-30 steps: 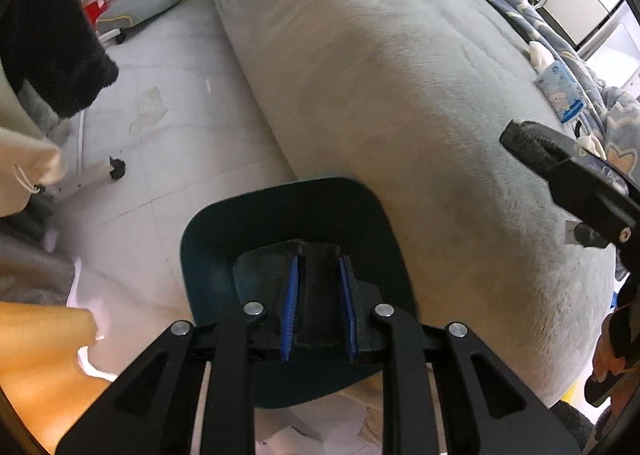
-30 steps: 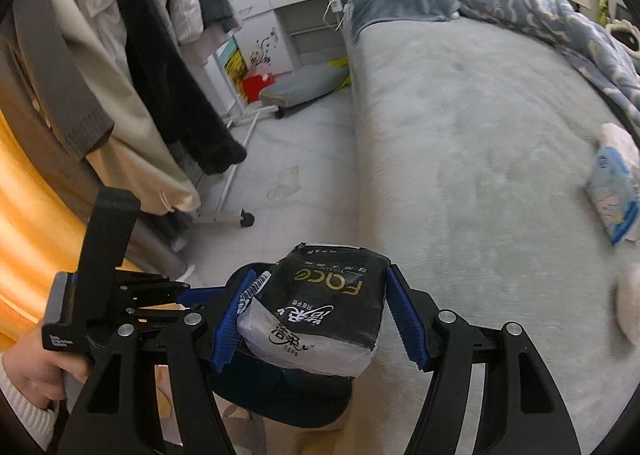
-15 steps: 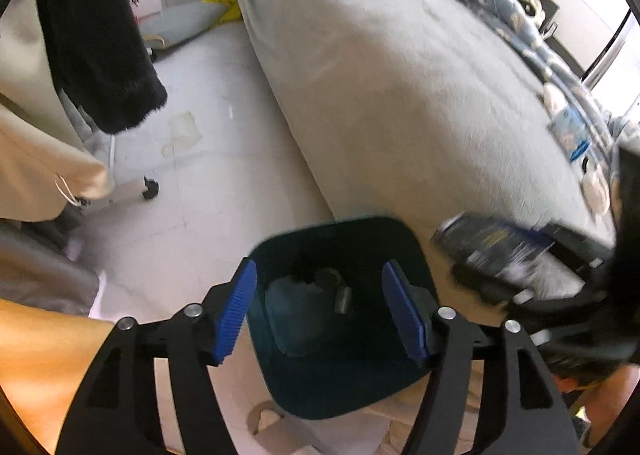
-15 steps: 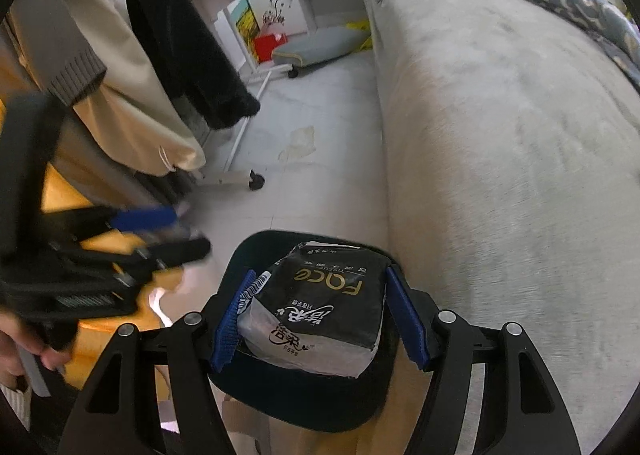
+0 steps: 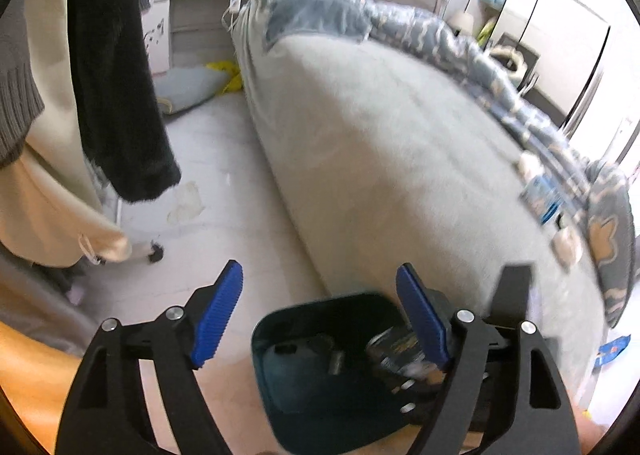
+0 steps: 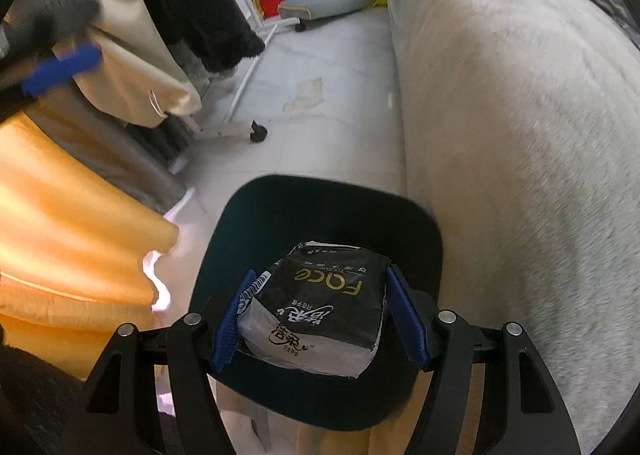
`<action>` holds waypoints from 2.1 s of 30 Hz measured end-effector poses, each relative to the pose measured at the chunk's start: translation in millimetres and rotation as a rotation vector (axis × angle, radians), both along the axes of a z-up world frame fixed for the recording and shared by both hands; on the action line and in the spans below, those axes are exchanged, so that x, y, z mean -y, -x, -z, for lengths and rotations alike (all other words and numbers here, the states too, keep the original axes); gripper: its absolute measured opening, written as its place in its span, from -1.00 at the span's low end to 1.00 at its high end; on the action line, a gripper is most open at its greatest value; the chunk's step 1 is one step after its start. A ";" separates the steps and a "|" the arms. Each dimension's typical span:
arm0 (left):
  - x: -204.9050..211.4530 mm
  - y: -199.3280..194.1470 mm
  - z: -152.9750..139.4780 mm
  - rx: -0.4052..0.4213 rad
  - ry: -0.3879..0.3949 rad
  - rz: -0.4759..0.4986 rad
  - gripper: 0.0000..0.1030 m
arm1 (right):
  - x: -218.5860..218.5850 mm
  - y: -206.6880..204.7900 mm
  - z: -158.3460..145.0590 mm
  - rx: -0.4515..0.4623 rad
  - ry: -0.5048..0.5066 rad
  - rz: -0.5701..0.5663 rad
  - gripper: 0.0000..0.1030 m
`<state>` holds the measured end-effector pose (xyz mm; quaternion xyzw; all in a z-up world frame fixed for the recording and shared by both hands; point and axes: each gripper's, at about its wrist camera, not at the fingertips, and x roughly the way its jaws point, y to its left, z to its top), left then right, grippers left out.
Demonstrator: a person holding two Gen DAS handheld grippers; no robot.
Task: Collect trash
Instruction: 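Carry both items to the teal bin and lower them inside, then open both tools over the bin and move them back toward the bed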
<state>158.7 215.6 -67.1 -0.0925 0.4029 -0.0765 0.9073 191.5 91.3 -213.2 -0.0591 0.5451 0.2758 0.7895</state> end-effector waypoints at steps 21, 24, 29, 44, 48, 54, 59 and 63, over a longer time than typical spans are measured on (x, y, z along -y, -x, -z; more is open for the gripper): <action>29.9 18.6 -54.4 0.260 0.047 0.035 0.75 | 0.2 25.6 -3.5 0.001 0.035 -0.085 0.61; 34.9 21.2 -61.2 0.287 0.049 0.029 0.75 | 9.8 29.2 -19.6 0.034 0.016 -0.088 0.61; 49.1 20.9 -68.0 0.305 0.062 0.023 0.76 | 30.8 34.7 -48.3 0.100 -0.024 -0.072 0.63; 110.2 14.5 -78.6 0.333 0.059 0.086 0.81 | 108.8 29.9 -109.8 0.296 -0.075 0.033 0.64; 129.4 8.1 -74.6 0.327 0.048 0.112 0.81 | 135.9 22.0 -122.1 0.331 -0.083 0.076 0.64; 158.3 -3.0 -66.4 0.304 0.024 0.154 0.81 | 174.1 10.5 -138.5 0.371 -0.100 0.143 0.64; 179.3 -13.4 -59.6 0.288 0.017 0.184 0.81 | 200.6 0.2 -146.8 0.390 -0.114 0.184 0.64; 195.8 -21.4 -52.2 0.270 0.014 0.213 0.81 | 222.5 -9.8 -150.4 0.403 -0.112 0.217 0.64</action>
